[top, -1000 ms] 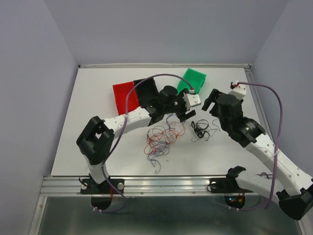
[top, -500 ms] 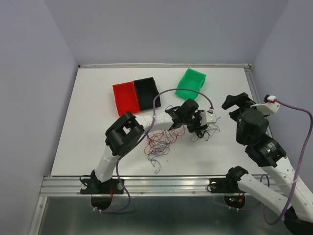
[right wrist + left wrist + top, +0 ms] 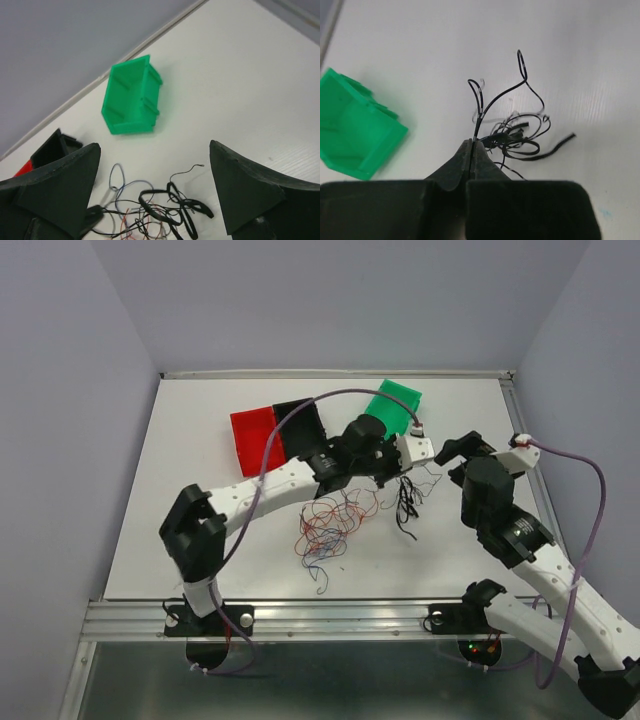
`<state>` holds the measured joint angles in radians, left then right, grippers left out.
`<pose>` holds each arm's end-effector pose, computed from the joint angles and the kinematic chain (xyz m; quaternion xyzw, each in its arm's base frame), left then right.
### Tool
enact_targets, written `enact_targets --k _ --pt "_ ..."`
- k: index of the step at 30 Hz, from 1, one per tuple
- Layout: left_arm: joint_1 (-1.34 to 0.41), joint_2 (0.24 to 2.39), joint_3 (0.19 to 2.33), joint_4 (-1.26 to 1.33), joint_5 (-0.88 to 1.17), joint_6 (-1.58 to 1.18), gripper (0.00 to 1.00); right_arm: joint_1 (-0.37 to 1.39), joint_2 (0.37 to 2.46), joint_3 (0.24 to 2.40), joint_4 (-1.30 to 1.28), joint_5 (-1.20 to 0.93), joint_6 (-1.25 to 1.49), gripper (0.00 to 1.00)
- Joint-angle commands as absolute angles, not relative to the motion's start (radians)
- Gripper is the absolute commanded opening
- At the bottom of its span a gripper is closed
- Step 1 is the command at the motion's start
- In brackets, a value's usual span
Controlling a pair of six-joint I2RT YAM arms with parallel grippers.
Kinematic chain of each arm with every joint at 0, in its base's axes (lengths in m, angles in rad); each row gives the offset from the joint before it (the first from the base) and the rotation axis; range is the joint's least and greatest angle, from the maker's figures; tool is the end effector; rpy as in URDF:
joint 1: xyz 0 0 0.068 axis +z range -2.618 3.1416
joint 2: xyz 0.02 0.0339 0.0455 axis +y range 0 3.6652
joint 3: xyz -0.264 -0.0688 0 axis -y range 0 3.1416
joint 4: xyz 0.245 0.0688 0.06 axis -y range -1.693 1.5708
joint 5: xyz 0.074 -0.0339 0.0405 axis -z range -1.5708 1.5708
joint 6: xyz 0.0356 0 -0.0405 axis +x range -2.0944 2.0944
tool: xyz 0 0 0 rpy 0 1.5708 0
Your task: Untangle the cables
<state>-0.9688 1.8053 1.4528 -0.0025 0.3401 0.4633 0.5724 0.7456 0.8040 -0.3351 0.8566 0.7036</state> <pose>0.2353 -0.3635 0.3046 0.6040 0.5469 -0.2753 0.5103 0.1497 0.0645 0.3402 0.2974 0.7078 0.0604 0.6379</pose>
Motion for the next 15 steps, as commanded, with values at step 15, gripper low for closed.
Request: enact_targets --k 15 --pt "-0.976 1.332 1.522 -0.017 0.19 0.363 0.0 0.574 0.713 0.641 -0.02 0.526 0.58 0.96"
